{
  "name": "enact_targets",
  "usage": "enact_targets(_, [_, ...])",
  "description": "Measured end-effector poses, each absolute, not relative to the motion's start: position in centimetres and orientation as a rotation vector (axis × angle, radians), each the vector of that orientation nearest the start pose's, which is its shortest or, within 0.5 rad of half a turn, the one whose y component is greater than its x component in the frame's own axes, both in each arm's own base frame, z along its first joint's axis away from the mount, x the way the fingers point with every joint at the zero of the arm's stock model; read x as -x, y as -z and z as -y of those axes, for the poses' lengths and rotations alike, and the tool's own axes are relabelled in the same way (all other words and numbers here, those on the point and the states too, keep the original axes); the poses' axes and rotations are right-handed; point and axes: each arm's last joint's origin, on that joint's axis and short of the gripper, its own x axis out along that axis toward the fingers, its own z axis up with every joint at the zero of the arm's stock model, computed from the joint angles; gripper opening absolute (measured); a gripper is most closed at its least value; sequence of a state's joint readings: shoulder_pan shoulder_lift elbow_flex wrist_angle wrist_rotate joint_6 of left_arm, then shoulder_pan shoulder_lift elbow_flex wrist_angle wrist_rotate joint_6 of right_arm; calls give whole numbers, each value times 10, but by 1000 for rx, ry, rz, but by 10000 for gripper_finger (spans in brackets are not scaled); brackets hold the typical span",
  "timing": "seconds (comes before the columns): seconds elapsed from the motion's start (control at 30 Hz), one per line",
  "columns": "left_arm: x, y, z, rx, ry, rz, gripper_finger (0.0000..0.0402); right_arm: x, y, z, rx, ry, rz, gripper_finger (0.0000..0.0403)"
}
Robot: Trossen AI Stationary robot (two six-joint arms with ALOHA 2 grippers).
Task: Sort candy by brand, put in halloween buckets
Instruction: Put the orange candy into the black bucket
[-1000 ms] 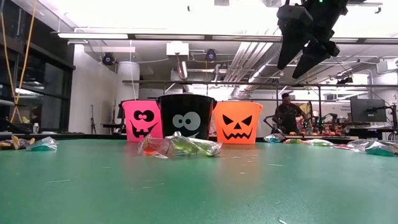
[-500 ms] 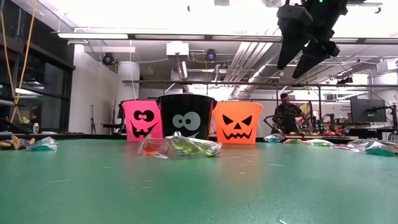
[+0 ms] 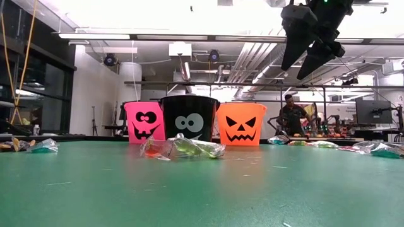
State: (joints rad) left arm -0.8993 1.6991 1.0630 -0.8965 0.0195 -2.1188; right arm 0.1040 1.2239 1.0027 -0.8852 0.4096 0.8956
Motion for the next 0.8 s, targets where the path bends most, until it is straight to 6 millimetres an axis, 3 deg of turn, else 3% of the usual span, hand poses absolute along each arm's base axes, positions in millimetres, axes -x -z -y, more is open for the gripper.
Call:
enact_targets(0.2, [-154, -241, 179, 963, -869, -1191, 9, -228, -274, -12, -552, 716, -818, 302])
enact_targets(0.33, [-145, -282, 129, 938, -811, -915, 9, -235, -278, -13, -587, 683, -740, 302])
enact_targets(0.43, [-149, -300, 89, 858, -814, -734, 9, -241, -283, -14, -612, 647, -666, 302])
enact_targets(0.57, [-175, -309, 42, 692, -821, -690, 8, -250, -291, -14, -637, 600, -556, 302])
enact_targets(0.8, [-258, -306, -32, 448, -643, -563, 8, -262, -311, -12, -637, 628, -273, 302])
